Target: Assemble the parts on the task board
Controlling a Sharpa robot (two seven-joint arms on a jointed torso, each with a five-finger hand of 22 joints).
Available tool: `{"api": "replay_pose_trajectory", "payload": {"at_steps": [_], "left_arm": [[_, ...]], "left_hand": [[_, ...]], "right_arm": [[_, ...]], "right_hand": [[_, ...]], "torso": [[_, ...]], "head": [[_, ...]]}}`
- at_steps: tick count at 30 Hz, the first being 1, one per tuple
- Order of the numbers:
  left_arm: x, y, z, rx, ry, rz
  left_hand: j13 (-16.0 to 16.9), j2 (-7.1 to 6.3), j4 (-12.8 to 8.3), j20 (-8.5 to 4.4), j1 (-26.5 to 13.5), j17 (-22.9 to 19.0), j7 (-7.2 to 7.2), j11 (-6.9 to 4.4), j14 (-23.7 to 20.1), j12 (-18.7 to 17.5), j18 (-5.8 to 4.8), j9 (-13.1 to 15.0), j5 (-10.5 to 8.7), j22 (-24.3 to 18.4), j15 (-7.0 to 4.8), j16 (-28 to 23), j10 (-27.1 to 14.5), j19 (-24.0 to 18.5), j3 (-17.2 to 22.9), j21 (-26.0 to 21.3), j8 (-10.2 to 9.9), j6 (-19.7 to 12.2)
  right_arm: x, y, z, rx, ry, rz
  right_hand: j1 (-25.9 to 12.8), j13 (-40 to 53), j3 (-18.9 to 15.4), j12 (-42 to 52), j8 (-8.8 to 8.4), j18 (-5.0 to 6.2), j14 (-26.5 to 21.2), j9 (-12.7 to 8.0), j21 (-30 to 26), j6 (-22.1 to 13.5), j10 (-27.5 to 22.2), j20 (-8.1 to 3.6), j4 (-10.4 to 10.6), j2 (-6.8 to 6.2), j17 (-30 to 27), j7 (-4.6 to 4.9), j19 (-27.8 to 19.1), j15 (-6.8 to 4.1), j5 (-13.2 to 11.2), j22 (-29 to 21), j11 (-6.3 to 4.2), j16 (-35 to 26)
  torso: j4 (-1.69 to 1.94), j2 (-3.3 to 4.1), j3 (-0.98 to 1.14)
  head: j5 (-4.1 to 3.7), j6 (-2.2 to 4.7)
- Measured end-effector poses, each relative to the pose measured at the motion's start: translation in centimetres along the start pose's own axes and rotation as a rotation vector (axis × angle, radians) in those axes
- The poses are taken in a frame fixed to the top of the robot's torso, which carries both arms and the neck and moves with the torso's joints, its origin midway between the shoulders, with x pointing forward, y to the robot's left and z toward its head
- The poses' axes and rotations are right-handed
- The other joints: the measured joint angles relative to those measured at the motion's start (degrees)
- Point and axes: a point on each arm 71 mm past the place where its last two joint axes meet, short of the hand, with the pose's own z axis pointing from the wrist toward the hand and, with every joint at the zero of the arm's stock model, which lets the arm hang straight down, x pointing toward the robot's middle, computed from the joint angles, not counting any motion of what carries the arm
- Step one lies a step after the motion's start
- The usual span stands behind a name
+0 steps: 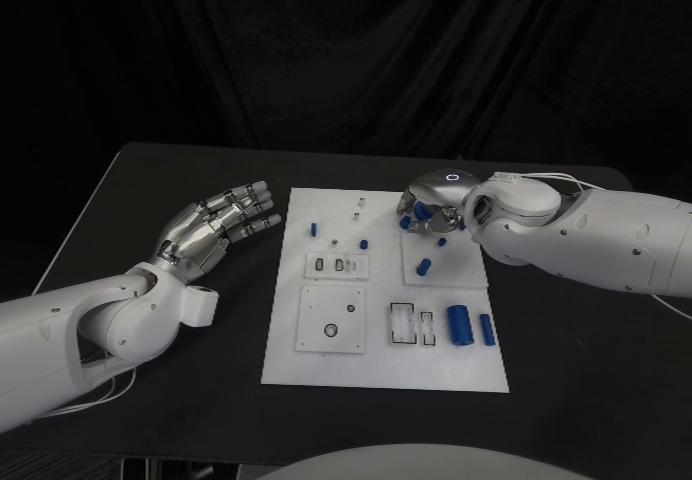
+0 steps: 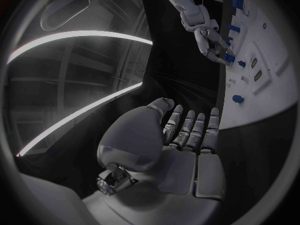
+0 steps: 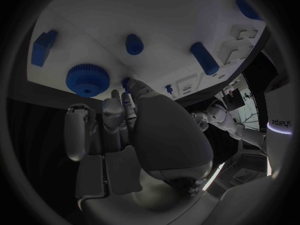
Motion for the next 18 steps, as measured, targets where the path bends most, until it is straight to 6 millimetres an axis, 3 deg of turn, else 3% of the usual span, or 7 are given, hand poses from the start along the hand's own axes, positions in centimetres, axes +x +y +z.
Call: {"api": "replay_pose_trajectory", "payload": {"at_steps": [10, 16, 18], "left_arm": [[-0.04, 0.09, 0.09, -0.001, 0.002, -0.001], [-0.13, 0.12, 0.14, -0.001, 0.003, -0.001], [-0.17, 0.12, 0.14, -0.001, 0.002, 0.000]], "left_hand": [[0.00, 0.22, 0.08, 0.21, -0.22, 0.00, 0.21, 0.06, 0.00, 0.00, 0.01, -0.01, 0.00, -0.01, 0.00, 0.26, 0.06, 0.21, 0.55, 0.22, 0.00, 0.21], [-0.01, 0.22, 0.01, 0.21, -0.22, -0.01, 0.21, 0.06, 0.21, 0.22, 0.01, -0.01, 0.00, -0.01, 0.21, 0.26, 0.05, 0.21, 0.97, 0.22, 0.00, 0.21], [-0.01, 0.22, 0.01, 0.21, -0.22, -0.01, 0.21, 0.06, 0.21, 0.22, 0.02, -0.01, 0.00, -0.01, 0.21, 0.26, 0.06, 0.21, 0.97, 0.22, 0.00, 0.21]], "right_arm": [[0.61, 0.21, 0.23, -0.013, -0.003, 0.005], [0.77, 0.23, 0.33, -0.021, -0.019, 0.008], [0.80, 0.23, 0.31, -0.025, -0.028, 0.009]], "right_hand": [[0.00, -0.20, 3.41, -1.11, 0.37, -0.01, 0.47, 0.70, 0.00, 3.90, 5.96, 0.27, 0.02, 0.00, 0.97, 0.25, 0.26, 0.47, 0.11, 0.04, -0.57, 0.00], [0.00, -0.24, 5.11, -2.01, 1.86, 0.00, 0.50, 1.57, 0.00, 7.51, 10.84, 0.27, -0.86, -0.04, 0.69, 0.17, 0.26, 0.45, -0.17, 0.04, -1.20, 0.00], [0.11, -0.26, 5.56, -2.68, 2.60, 0.00, 1.00, 1.97, 0.13, 9.18, 13.17, -0.22, -1.32, -0.17, 1.16, 0.10, 0.75, -0.06, -0.49, 0.04, -1.69, 0.00]], "torso": [[0.04, -0.08, 0.03], [0.04, -0.13, 0.02], [0.04, -0.14, 0.02]], "head": [[-0.01, -0.14], [0.14, -0.18], [0.24, -0.18]]}}
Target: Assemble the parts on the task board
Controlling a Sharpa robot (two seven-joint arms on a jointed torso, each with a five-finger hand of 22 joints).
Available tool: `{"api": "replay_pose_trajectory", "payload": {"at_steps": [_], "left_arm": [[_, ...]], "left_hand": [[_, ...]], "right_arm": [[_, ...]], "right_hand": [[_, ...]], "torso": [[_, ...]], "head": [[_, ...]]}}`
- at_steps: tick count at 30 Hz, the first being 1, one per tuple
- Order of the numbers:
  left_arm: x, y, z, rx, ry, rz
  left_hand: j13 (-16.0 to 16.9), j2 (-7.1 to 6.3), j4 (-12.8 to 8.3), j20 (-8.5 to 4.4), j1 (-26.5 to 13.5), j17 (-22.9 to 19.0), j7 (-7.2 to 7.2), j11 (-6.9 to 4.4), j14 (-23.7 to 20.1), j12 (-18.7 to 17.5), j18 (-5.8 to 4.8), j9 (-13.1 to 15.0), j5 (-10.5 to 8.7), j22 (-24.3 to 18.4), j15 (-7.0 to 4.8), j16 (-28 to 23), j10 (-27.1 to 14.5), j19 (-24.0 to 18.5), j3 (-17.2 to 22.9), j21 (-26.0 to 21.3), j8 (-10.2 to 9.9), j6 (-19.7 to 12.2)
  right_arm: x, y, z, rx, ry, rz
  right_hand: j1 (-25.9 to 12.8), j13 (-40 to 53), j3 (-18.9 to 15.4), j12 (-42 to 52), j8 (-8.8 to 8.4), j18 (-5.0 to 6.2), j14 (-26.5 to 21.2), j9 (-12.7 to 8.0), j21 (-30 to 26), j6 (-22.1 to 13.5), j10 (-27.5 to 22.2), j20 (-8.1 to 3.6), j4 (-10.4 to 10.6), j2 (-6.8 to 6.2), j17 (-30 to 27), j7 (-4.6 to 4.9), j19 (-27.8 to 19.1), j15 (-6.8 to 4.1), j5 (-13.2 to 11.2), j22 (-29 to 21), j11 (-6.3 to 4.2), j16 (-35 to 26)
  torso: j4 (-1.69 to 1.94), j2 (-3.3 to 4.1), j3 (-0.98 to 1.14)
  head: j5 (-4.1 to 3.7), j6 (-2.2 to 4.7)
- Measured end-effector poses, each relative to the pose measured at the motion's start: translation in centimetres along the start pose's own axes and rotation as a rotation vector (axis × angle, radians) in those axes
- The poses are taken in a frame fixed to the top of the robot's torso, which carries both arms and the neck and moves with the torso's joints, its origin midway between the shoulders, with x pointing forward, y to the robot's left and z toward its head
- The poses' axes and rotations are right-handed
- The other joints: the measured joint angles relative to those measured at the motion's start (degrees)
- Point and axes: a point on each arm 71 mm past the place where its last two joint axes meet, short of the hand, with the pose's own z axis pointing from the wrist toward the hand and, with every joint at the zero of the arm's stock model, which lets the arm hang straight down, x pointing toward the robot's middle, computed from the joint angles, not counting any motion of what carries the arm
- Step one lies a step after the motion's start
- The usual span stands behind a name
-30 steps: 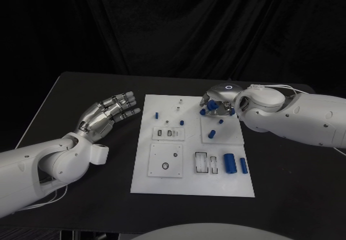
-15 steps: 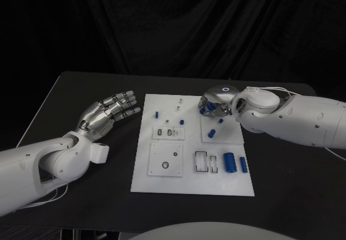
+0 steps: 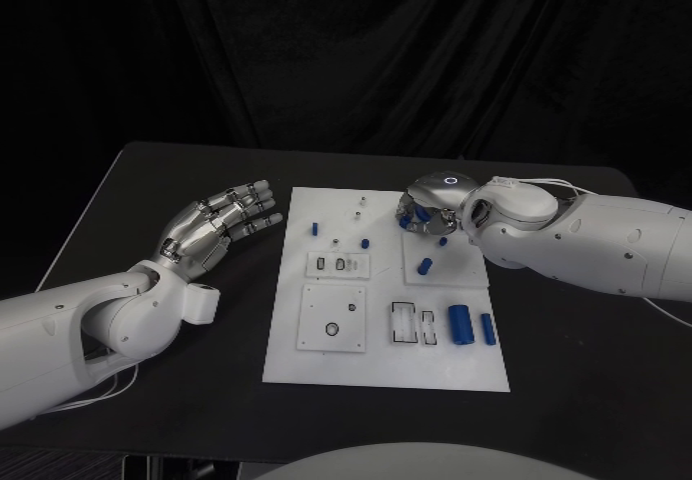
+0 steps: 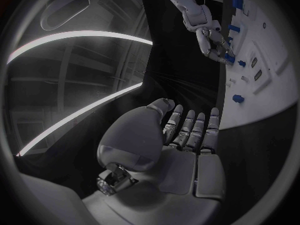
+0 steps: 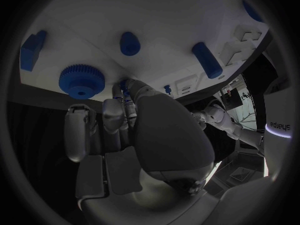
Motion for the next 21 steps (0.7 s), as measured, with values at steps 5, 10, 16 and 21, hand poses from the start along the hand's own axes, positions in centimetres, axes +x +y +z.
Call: {"api": "replay_pose_trajectory", "payload": {"at_steps": [5, 10, 16, 21], "left_arm": [[-0.1, 0.0, 0.0, 0.000, 0.000, 0.000], [-0.1, 0.0, 0.0, 0.000, -0.002, 0.001], [-0.3, 0.0, -0.1, 0.000, -0.004, 0.002], [-0.3, 0.0, 0.0, 0.000, -0.004, 0.003]], "left_hand": [[0.00, 0.00, 0.00, 0.00, 0.00, 0.00, 0.00, 0.20, 0.00, 0.00, 0.00, 0.00, 0.00, 0.00, 0.00, 0.00, 0.20, 0.00, 0.00, 0.00, 0.00, 0.00], [0.00, 0.00, 0.00, 0.00, 0.00, 0.00, 0.00, 0.20, 0.00, 0.00, 0.00, 0.00, 0.00, 0.00, 0.00, 0.00, 0.20, 0.00, -0.01, 0.00, 0.00, 0.00], [0.00, 0.23, 0.14, 0.00, -0.23, -0.01, 0.00, 0.20, 0.00, 0.00, 0.00, -0.01, 0.00, -0.01, 0.00, 0.00, 0.20, 0.00, 0.14, 0.00, 0.00, 0.00], [0.00, 0.23, 0.14, 0.00, -0.23, -0.01, 0.00, 0.20, 0.00, 0.00, 0.01, -0.01, 0.00, -0.01, 0.00, 0.00, 0.20, 0.00, 0.14, 0.00, 0.00, 0.00]], "right_arm": [[0.0, -0.1, -0.2, -0.007, -0.025, 0.002], [-0.3, -0.3, -0.6, -0.010, -0.055, 0.005], [-2.6, 0.1, -0.1, -0.026, -0.120, -0.010], [-3.6, 1.2, 1.1, -0.049, -0.150, -0.018]], "right_hand": [[-0.65, -0.02, 0.32, -1.51, 1.24, -0.92, 0.44, -0.01, 0.38, 2.05, 3.22, -0.50, -0.35, -0.70, 0.61, -0.17, 0.50, -0.44, -0.58, 0.00, -0.95, 0.00], [-0.85, 0.02, 0.24, -2.93, 1.36, -0.91, 0.71, -0.01, 0.38, 2.46, 4.67, -0.85, -0.43, -0.51, 0.75, -0.18, 0.85, -0.71, -1.54, -0.01, -1.21, 0.00], [-1.37, 0.11, 0.23, -3.87, 1.36, -0.91, 0.91, -0.03, 0.61, 2.47, 5.27, -1.05, -0.43, -0.30, 0.93, -0.18, 1.05, -0.91, -2.13, -0.01, -1.25, 0.00], [-1.62, 0.11, 0.16, -4.51, 1.36, -0.91, 0.91, -0.05, 0.61, 2.47, 5.36, -1.05, -0.50, -0.04, 1.02, -0.18, 1.05, -0.91, -2.54, -0.02, -1.34, 0.00]], "torso": [[-0.03, -0.02, -0.01], [-0.03, -0.02, -0.01], [-0.03, -0.08, 0.00], [-0.05, -0.14, -0.01]], "head": [[0.26, 0.13], [0.62, 0.45], [0.97, 0.59], [1.16, 0.70]]}}
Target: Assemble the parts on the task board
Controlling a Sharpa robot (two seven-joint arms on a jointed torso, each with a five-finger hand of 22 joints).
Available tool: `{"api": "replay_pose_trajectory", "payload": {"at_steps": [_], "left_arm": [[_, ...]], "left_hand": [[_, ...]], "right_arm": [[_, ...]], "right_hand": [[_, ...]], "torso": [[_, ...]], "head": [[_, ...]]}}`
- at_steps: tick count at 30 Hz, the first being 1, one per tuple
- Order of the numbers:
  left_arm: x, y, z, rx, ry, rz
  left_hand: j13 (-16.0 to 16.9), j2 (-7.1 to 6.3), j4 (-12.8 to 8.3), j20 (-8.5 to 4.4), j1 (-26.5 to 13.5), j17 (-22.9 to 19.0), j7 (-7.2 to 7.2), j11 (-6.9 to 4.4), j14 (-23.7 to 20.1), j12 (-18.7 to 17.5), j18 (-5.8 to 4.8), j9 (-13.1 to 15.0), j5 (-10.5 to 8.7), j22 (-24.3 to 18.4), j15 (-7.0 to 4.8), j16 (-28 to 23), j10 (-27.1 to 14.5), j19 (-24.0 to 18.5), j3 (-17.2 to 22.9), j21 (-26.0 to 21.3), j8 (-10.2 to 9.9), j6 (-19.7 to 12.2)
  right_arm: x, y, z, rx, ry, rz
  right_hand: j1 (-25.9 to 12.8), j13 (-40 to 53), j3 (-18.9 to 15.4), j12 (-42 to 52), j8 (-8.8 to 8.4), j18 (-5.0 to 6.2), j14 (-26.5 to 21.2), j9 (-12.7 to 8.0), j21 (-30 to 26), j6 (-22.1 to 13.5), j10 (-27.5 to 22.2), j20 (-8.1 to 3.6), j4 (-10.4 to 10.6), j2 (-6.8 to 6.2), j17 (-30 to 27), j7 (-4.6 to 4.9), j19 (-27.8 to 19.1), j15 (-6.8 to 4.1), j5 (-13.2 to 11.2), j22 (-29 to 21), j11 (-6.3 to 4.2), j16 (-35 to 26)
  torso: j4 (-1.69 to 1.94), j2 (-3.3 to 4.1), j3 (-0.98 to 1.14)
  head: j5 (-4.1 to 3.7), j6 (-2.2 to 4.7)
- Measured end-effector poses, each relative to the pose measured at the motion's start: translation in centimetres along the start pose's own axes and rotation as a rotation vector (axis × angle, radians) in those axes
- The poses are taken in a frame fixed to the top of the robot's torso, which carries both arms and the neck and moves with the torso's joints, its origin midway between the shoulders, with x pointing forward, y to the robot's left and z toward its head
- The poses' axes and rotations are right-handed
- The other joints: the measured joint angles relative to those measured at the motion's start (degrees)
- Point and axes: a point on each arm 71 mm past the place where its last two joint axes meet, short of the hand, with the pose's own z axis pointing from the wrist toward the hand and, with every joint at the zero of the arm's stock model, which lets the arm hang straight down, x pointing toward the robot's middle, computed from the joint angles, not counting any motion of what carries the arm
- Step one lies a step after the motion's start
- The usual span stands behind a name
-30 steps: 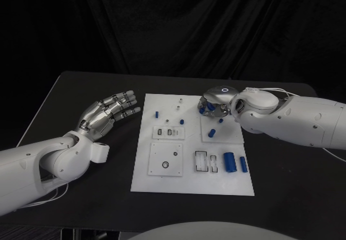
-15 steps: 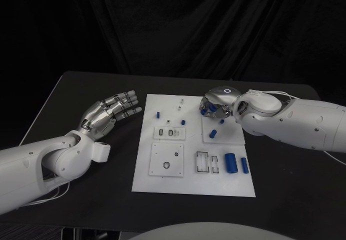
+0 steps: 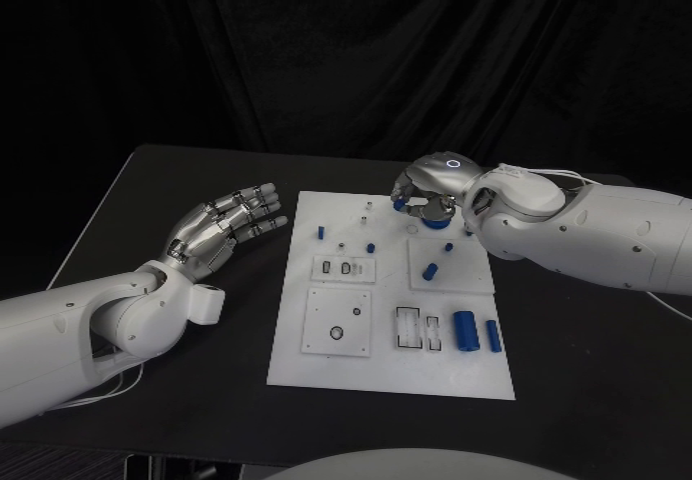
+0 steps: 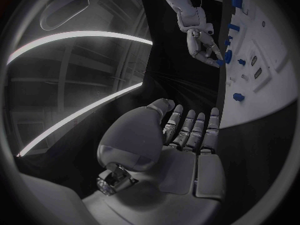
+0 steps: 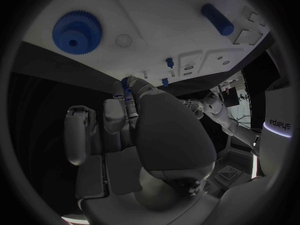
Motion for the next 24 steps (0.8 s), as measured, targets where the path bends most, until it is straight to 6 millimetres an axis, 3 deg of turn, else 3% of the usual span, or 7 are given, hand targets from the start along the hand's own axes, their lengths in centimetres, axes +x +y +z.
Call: {"api": "replay_pose_trajectory", "payload": {"at_steps": [14, 24], "left_arm": [[0.3, 0.1, 0.2, 0.000, 0.009, -0.005], [0.4, 0.1, 0.3, 0.000, 0.011, -0.006]], "left_hand": [[0.00, 0.00, -0.16, 0.00, 0.00, 0.00, 0.21, 0.00, 0.00, 0.00, 0.00, 0.00, 0.00, 0.00, 0.00, 0.00, 0.00, 0.00, 0.16, 0.00, 0.00, 0.20], [0.00, 0.00, -0.15, 0.00, 0.00, 0.05, 0.20, 0.00, -0.21, 0.00, 0.01, -0.01, 0.00, 0.00, 0.21, 0.00, 0.00, 0.00, 0.16, 0.00, 0.00, 0.20]], "right_arm": [[0.0, 1.2, 4.1, 0.000, -0.005, -0.034], [0.2, 1.2, 5.2, 0.012, 0.004, -0.044]], "right_hand": [[-0.50, -0.02, -0.01, -1.46, 0.00, 0.01, 0.00, -0.03, 0.00, 0.00, 0.31, 0.00, -0.01, -0.40, -0.01, -0.01, 0.00, 0.00, -0.02, -0.01, 0.10, -0.22], [-0.80, -0.01, -0.02, -2.19, 0.00, 0.02, 0.00, -0.02, 0.00, 0.09, 0.31, 0.00, -0.01, -0.70, -0.02, -0.11, 0.00, 0.00, -0.47, -0.01, 0.10, -0.22]], "torso": [[0.05, 0.05, -0.02], [0.28, 0.20, 0.03]], "head": [[-0.12, 0.42], [-0.45, 0.57]]}}
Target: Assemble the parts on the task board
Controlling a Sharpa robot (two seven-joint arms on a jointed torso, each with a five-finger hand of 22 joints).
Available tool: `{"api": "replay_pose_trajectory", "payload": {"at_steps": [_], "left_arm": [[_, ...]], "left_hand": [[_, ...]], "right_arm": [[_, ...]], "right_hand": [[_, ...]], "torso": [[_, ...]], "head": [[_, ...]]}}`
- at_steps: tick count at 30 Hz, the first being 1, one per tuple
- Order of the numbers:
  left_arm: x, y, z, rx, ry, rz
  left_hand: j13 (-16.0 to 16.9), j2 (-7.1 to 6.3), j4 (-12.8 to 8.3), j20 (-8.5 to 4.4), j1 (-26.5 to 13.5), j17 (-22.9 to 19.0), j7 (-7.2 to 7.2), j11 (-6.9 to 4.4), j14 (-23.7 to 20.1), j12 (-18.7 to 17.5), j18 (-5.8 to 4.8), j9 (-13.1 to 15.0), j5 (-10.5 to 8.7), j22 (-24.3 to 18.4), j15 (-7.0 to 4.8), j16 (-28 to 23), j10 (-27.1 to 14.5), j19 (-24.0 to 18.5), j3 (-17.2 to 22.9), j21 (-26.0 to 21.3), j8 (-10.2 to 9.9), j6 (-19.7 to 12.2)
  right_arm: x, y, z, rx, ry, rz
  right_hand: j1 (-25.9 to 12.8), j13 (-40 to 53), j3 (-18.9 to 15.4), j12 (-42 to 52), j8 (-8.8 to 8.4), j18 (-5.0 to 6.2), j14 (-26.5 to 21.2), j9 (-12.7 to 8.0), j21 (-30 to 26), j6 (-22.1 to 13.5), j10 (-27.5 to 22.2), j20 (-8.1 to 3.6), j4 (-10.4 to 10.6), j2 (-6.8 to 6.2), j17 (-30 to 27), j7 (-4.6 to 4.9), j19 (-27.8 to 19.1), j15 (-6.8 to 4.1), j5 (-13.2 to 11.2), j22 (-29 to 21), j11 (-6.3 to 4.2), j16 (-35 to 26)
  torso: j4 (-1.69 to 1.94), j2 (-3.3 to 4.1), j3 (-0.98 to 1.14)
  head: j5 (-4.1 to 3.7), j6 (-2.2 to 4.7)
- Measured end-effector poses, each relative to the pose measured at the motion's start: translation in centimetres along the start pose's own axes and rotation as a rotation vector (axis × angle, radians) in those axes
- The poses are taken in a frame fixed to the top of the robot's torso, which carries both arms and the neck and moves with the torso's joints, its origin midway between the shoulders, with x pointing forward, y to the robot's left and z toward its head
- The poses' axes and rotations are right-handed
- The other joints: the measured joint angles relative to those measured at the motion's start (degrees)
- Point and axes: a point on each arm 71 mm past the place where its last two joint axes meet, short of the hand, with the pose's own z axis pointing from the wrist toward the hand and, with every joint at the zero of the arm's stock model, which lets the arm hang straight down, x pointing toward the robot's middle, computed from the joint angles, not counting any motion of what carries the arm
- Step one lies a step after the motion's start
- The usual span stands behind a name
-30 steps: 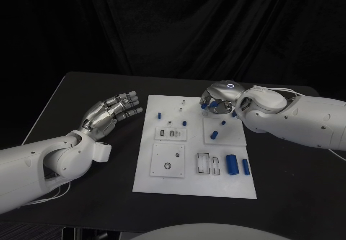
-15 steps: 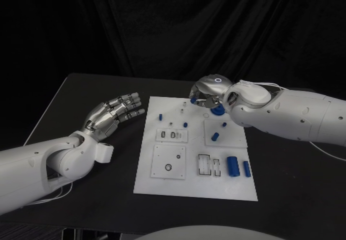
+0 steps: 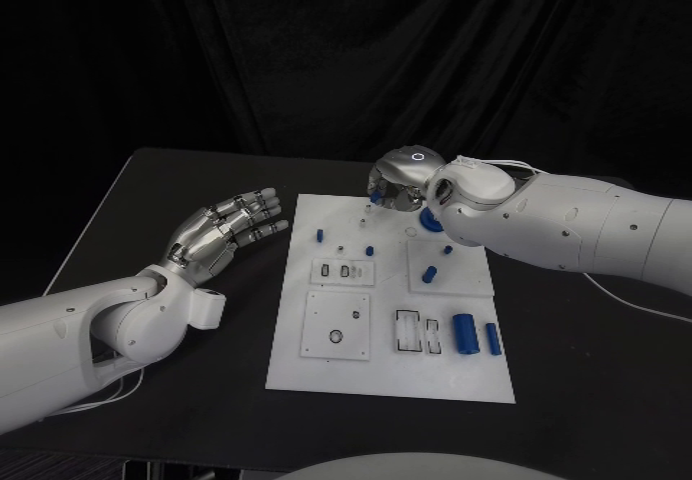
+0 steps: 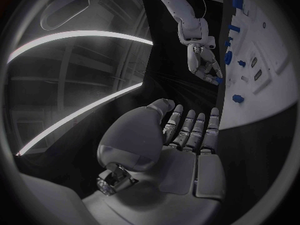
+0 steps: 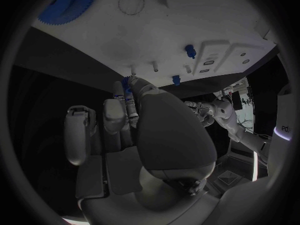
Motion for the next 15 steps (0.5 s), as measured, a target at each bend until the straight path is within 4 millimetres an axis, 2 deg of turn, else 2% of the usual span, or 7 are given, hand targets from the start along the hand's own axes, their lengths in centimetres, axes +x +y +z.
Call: {"api": "replay_pose_trajectory", "payload": {"at_steps": [5, 15], "left_arm": [[-0.09, -0.01, -0.02, 0.000, -0.001, 0.000], [-0.11, -0.01, -0.02, 0.000, 0.000, 0.000]], "left_hand": [[0.00, 0.00, 0.00, 0.00, 0.00, 0.00, 0.00, 0.00, 0.00, 0.00, 0.00, 0.00, 0.00, 0.00, 0.00, 0.00, 0.00, 0.00, 0.00, 0.00, 0.00, 0.00], [0.00, 0.00, 0.00, 0.00, 0.00, 0.00, 0.00, 0.00, 0.00, 0.00, 0.00, 0.00, 0.00, 0.00, 0.00, 0.22, 0.00, 0.00, 0.47, 0.00, 0.00, 0.00]], "right_arm": [[0.18, 0.01, 0.21, 0.004, 0.006, -0.001], [0.63, 0.22, 0.24, 0.002, 0.020, 0.003]], "right_hand": [[0.00, 0.00, -0.17, 0.00, -0.01, 0.00, 0.00, 0.00, 0.00, 0.01, 0.00, 0.00, 0.16, 0.00, 0.00, -0.02, 0.00, 0.00, -0.01, 0.00, 0.00, 0.00], [-0.28, 0.00, -0.23, -0.50, -0.03, 0.00, 0.00, 0.03, 0.00, -0.01, 0.16, 0.00, 0.10, -0.33, -0.01, -0.02, 0.00, 0.00, -0.23, -0.01, 0.16, -0.22]], "torso": [[0.09, 0.03, -0.03], [0.01, -0.01, -0.06]], "head": [[-0.23, -0.20], [-0.18, -0.54]]}}
